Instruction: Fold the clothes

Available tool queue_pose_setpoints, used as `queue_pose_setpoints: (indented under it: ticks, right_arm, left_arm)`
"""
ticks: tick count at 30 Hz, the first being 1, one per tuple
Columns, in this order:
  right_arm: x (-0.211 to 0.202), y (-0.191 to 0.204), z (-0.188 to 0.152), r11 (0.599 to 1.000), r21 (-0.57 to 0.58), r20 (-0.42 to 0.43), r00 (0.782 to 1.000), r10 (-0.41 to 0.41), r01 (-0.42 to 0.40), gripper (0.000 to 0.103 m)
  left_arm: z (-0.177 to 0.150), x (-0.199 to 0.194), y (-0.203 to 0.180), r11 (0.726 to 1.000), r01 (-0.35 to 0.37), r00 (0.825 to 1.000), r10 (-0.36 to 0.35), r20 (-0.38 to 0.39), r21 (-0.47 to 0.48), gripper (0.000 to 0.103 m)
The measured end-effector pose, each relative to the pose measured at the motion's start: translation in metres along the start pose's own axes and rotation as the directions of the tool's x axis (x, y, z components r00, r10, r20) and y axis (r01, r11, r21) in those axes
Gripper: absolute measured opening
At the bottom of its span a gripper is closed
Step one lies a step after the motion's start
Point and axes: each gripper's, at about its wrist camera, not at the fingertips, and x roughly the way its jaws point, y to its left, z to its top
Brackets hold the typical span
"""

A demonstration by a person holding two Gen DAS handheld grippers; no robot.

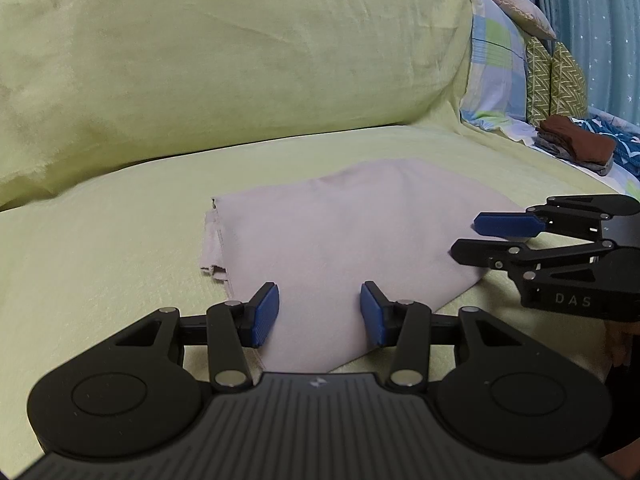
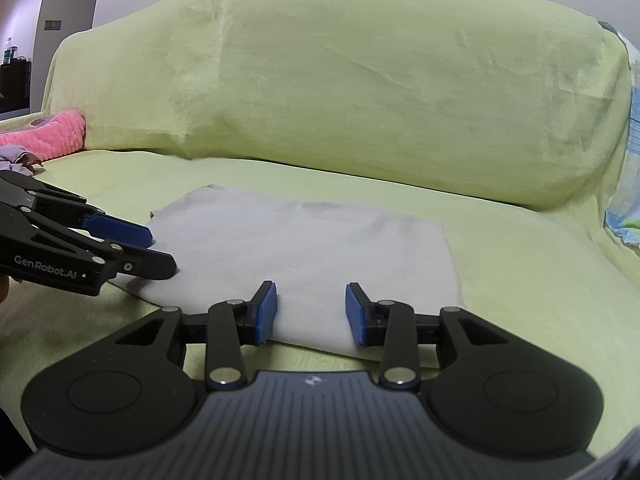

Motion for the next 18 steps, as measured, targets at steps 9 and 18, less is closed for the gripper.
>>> queue_pose_setpoints:
  ticks: [9,18]
  right_arm:
    - [0.003,-0.011,0.030,0.999,0.029,0.013,0.999,0.038,-0.038,0.032]
    - [0.075,-0.034,0.069,0.991,-0.054,-0.070,0.990,0.121,-0.124,0.032]
  left_arm:
    - [0.029,0.004,0.015,1.000,-0.010,1.000,0.009,0.025,0.025,0.051]
    - [0.055,0.065,0.046,0.992,0.057,0.996,-0.050,-0.068,0.110,0.052]
